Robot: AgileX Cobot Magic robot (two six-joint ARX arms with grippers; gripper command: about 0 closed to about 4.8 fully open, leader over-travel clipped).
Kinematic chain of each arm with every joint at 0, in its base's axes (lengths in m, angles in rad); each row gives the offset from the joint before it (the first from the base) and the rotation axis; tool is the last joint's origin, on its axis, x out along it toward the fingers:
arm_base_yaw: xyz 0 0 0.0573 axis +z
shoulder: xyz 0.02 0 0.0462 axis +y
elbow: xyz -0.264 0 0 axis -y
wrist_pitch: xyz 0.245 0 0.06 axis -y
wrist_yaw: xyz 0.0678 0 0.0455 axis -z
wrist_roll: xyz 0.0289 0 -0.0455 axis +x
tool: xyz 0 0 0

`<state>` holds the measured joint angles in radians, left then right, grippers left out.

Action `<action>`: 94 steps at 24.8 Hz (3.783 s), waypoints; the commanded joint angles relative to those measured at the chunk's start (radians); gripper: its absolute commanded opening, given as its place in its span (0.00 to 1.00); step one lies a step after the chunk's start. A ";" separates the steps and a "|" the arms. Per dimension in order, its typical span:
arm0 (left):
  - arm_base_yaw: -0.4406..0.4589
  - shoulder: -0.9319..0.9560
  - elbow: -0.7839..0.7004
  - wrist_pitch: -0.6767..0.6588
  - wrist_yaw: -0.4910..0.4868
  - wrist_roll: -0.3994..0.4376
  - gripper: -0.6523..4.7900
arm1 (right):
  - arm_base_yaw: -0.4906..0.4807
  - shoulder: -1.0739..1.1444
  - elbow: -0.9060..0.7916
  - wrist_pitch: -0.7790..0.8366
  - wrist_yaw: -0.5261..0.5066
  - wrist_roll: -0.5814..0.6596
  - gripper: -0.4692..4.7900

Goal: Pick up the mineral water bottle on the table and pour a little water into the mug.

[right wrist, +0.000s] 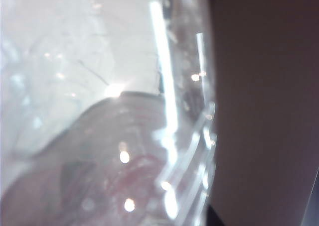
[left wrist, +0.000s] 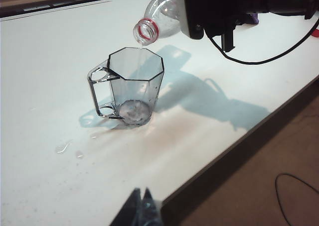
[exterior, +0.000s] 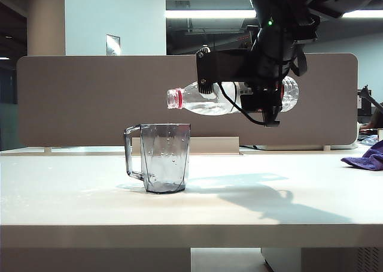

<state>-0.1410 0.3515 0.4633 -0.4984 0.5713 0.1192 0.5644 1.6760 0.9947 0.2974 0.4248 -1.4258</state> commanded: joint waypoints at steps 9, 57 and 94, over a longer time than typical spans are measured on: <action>0.001 0.000 0.003 0.006 0.000 0.001 0.11 | 0.002 -0.010 0.007 0.044 0.056 -0.063 0.55; 0.001 0.000 0.003 0.006 0.000 0.001 0.11 | 0.002 0.003 -0.310 0.539 -0.330 1.467 0.55; 0.001 0.000 0.003 0.006 0.000 0.001 0.11 | -0.008 0.204 -0.351 0.718 -0.379 1.561 1.00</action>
<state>-0.1410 0.3515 0.4633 -0.4984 0.5713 0.1192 0.5537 1.8870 0.6411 1.0035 0.0479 0.1341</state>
